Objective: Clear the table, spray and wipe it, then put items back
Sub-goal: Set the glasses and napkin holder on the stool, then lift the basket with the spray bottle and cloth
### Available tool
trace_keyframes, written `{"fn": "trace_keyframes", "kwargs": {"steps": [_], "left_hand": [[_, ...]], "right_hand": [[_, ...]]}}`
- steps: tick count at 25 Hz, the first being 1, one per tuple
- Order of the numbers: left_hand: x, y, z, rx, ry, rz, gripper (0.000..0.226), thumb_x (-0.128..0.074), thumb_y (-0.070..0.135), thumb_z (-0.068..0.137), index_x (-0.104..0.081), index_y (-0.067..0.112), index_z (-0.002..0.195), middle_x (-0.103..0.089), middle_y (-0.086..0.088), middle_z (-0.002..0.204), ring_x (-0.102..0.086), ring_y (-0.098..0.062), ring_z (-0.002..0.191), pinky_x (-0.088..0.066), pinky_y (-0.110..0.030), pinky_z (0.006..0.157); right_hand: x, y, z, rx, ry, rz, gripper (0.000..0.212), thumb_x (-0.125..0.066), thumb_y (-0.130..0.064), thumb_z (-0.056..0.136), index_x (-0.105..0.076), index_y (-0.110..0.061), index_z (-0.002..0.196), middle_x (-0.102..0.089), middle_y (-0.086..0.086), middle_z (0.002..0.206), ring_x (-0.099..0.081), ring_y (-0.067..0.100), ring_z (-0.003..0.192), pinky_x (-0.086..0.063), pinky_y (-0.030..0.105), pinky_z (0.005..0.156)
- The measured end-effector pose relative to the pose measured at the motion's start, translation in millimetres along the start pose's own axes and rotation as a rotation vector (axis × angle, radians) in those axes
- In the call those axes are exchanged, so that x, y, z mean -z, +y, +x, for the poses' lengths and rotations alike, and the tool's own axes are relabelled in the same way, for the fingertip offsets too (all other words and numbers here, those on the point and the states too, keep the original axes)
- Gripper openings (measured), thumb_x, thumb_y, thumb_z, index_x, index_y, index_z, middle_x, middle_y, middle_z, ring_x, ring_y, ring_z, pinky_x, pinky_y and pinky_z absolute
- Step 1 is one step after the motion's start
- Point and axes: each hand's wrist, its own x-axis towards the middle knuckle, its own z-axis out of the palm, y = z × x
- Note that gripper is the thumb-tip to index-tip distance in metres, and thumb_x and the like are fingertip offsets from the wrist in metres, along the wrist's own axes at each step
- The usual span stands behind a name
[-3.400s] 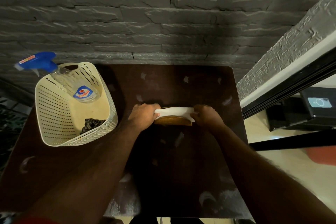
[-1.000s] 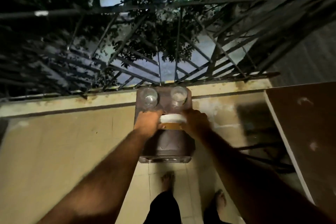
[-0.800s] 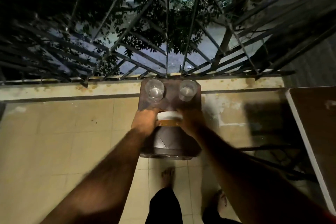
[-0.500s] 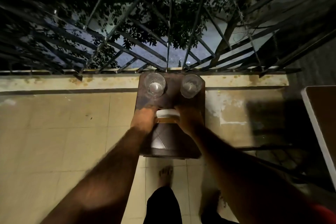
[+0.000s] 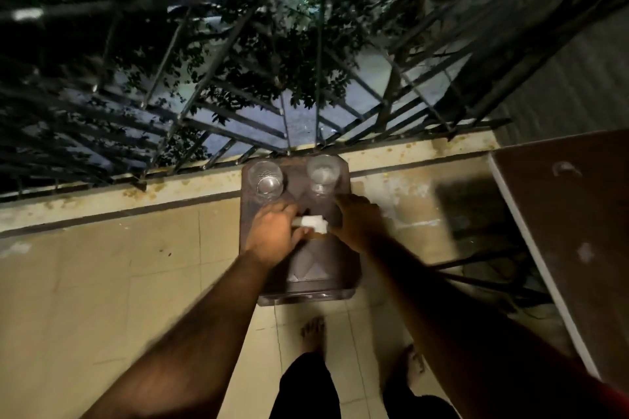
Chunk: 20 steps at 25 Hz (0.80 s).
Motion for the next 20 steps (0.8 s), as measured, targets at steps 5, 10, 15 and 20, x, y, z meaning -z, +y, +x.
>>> {"fn": "trace_keyframes", "kwargs": {"steps": [5, 10, 15, 20], "left_hand": [[53.7, 144.1, 22.5, -0.237, 0.024, -0.020, 0.042, -0.061, 0.040, 0.087, -0.058, 0.017, 0.122, -0.060, -0.007, 0.122, -0.054, -0.028, 0.114, -0.043, -0.039, 0.098], [63.7, 316.0, 43.9, -0.555, 0.034, -0.014, 0.044, -0.059, 0.042, 0.089, -0.058, 0.017, 0.125, -0.060, -0.004, 0.124, -0.054, -0.025, 0.116, -0.043, -0.036, 0.098], [27.4, 501.4, 24.3, -0.793, -0.004, 0.005, 0.045, -0.058, 0.041, 0.090, -0.055, 0.023, 0.131, -0.056, 0.000, 0.132, -0.051, -0.021, 0.123, -0.040, -0.034, 0.102], [-10.3, 599.8, 3.6, -0.871, -0.106, 0.014, 0.046, -0.059, 0.042, 0.089, -0.055, 0.021, 0.130, -0.058, 0.000, 0.131, -0.053, -0.022, 0.120, -0.043, -0.037, 0.101]], "right_hand": [[100.5, 87.5, -79.6, -0.200, 0.157, 0.090, 0.052, -0.065, -0.041, 0.083, -0.054, -0.022, 0.130, -0.057, 0.006, 0.132, -0.052, 0.028, 0.120, -0.042, 0.039, 0.100], [180.0, 205.8, -184.8, -0.426, 0.329, 0.175, 0.044, -0.061, -0.043, 0.080, -0.059, -0.024, 0.119, -0.060, 0.004, 0.120, -0.055, 0.027, 0.115, -0.044, 0.040, 0.095], [209.7, 330.8, -312.3, -0.687, 0.517, 0.213, 0.045, -0.063, -0.041, 0.085, -0.058, -0.019, 0.124, -0.061, 0.007, 0.124, -0.055, 0.027, 0.117, -0.043, 0.040, 0.100], [201.2, 393.4, -385.6, -0.837, 0.514, 0.307, 0.047, -0.062, -0.040, 0.084, -0.057, -0.020, 0.126, -0.059, 0.007, 0.128, -0.055, 0.028, 0.118, -0.046, 0.039, 0.096]]}}
